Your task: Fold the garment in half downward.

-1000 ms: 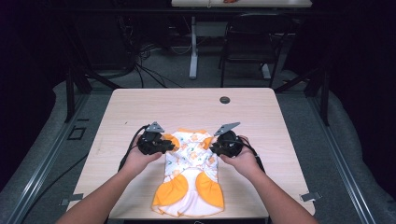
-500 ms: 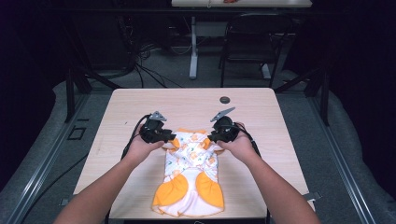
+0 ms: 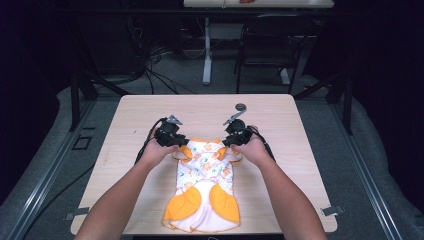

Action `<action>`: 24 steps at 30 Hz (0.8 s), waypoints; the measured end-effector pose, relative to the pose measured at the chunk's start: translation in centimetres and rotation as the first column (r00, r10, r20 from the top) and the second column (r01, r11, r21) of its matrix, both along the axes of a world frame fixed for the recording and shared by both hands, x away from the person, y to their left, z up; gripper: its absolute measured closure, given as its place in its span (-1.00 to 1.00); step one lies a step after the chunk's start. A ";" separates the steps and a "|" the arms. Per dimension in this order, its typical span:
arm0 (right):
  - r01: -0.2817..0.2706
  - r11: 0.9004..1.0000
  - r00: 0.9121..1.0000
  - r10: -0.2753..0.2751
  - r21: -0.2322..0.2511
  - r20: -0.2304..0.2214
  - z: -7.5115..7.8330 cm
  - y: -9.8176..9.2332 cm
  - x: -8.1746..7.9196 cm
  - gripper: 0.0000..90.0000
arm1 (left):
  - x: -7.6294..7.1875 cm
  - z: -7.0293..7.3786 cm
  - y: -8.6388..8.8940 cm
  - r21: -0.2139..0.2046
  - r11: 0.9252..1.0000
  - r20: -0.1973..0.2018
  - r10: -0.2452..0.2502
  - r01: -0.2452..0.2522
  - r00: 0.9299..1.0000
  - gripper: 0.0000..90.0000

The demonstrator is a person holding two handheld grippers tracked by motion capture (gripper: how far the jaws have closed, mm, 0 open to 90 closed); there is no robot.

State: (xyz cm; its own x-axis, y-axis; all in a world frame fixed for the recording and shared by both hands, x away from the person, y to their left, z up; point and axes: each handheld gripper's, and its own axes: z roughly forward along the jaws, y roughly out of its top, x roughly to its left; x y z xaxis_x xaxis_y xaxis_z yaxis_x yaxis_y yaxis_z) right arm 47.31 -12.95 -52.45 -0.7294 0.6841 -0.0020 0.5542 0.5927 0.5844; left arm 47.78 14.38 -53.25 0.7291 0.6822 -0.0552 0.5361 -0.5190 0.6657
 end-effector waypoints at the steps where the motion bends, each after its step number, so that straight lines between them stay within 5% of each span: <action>1: 0.000 1.000 1.000 0.000 0.000 0.000 0.0 0.0 0.0 0.59 | 0.0 0.0 0.0 0.000 1.000 0.000 0.000 0.000 1.000 0.56; 7: 0.029 1.000 0.999 -0.029 -0.003 0.020 -0.7 0.2 0.5 0.60 | 0.5 -0.5 -0.3 0.015 1.000 0.001 0.002 -0.002 1.000 0.55; 24: 0.036 0.999 0.999 -0.037 -0.036 -0.026 -2.7 1.1 1.1 0.44 | 1.2 -2.6 -0.3 0.021 1.000 -0.020 0.022 -0.021 1.000 0.38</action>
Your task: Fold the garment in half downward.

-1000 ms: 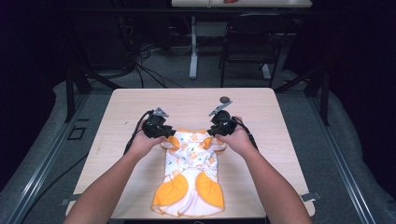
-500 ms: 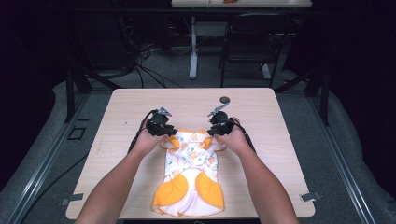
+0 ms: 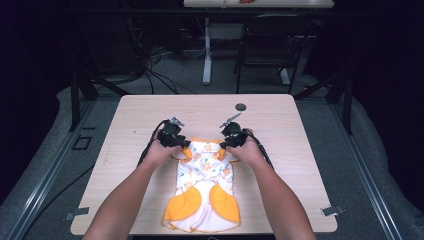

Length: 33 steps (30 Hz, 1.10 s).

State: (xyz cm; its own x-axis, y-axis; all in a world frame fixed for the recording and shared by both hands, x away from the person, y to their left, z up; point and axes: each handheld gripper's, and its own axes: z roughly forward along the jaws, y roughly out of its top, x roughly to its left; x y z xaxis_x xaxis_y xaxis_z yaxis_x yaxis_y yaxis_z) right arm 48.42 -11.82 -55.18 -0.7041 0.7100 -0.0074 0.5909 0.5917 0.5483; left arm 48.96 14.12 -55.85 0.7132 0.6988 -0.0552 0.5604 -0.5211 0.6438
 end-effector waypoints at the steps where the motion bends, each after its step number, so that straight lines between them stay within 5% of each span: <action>1: -0.003 1.000 1.000 0.003 -0.005 -0.010 -0.1 0.0 0.0 0.42 | 0.0 -0.1 0.0 0.001 1.000 0.002 0.001 -0.001 1.000 0.37; 5: -0.005 1.000 1.000 0.004 -0.015 -0.028 -0.4 0.1 0.0 0.37 | -0.1 -0.4 0.0 -0.016 1.000 -0.006 0.009 -0.009 1.000 0.31; 19: 0.014 1.000 0.999 -0.014 0.000 -0.044 -0.8 -0.1 0.1 0.34 | -0.3 -1.0 -0.4 0.027 1.000 -0.019 -0.002 0.002 1.000 0.32; 24: -0.003 0.999 0.998 0.005 0.035 -0.064 -0.9 -0.1 0.1 0.60 | -0.6 -1.1 -0.5 0.017 1.000 -0.007 -0.006 0.006 1.000 0.49; 33: -0.031 0.999 0.996 0.033 0.019 -0.083 -0.7 0.2 -0.1 0.93 | -0.7 -1.1 -0.1 -0.013 1.000 -0.029 0.003 -0.004 1.000 0.76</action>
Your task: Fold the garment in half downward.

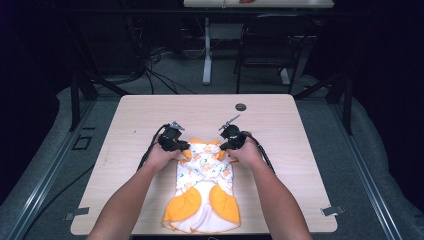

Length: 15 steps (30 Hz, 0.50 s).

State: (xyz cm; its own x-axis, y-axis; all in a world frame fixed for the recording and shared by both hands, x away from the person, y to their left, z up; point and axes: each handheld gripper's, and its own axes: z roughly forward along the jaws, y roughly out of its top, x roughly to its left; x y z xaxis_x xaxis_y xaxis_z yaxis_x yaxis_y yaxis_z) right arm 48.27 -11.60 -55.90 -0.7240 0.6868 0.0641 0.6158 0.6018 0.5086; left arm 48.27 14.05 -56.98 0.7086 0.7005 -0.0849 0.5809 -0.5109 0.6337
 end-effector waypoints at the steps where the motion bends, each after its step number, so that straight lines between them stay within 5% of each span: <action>1: 0.003 1.000 1.000 -0.003 0.002 0.005 0.0 0.1 -0.1 0.94 | 0.0 0.0 -0.1 0.006 1.000 0.002 0.001 -0.001 1.000 0.78; 15: 0.017 1.000 0.999 -0.016 -0.016 0.035 0.0 0.6 -0.4 0.97 | 0.0 0.2 -0.4 0.029 1.000 -0.012 0.012 -0.012 1.000 0.87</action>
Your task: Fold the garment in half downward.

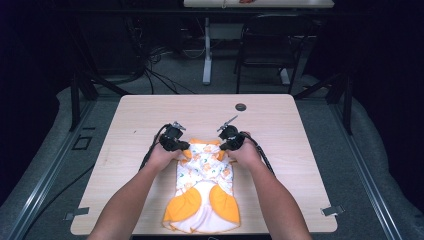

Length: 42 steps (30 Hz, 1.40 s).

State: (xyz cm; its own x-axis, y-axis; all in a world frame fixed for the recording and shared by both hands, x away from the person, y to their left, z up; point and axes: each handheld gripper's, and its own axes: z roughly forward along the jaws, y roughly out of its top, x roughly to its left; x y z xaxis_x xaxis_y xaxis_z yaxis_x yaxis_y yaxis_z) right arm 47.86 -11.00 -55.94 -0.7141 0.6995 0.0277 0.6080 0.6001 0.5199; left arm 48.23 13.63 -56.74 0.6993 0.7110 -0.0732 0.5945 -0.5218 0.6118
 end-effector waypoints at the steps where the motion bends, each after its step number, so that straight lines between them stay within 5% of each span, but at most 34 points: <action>1: 0.001 1.000 1.000 -0.001 0.000 -0.001 0.0 0.0 0.0 0.97 | 0.0 0.0 0.0 -0.001 1.000 0.000 0.000 0.000 1.000 0.87; 14: -0.014 1.000 1.000 0.014 -0.014 0.011 0.9 -0.3 0.0 0.98 | 0.3 1.3 0.0 0.007 1.000 0.019 0.004 -0.004 1.000 0.90; 19: -0.004 1.000 1.000 0.004 0.022 0.020 1.5 -0.5 -0.1 0.98 | 0.2 1.7 0.1 0.007 1.000 0.028 0.001 -0.001 1.000 0.90; 33: 0.000 0.998 0.998 -0.004 0.067 0.063 4.1 -1.4 -0.2 0.98 | 0.1 4.6 0.2 0.007 1.000 0.078 -0.023 0.022 0.997 0.90; 42: -0.026 0.999 0.994 0.021 0.040 0.109 6.1 -1.1 -0.2 0.98 | 0.0 6.5 0.6 -0.009 1.000 0.124 -0.004 0.005 0.992 0.90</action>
State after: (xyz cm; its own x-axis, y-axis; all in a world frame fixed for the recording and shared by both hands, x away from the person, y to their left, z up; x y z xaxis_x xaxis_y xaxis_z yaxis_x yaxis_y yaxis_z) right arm 47.62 -12.11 -49.82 -0.7308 0.6822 -0.0227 0.5323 0.5904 0.6067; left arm 48.24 14.22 -50.23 0.7067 0.7074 0.0075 0.5115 -0.5182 0.6855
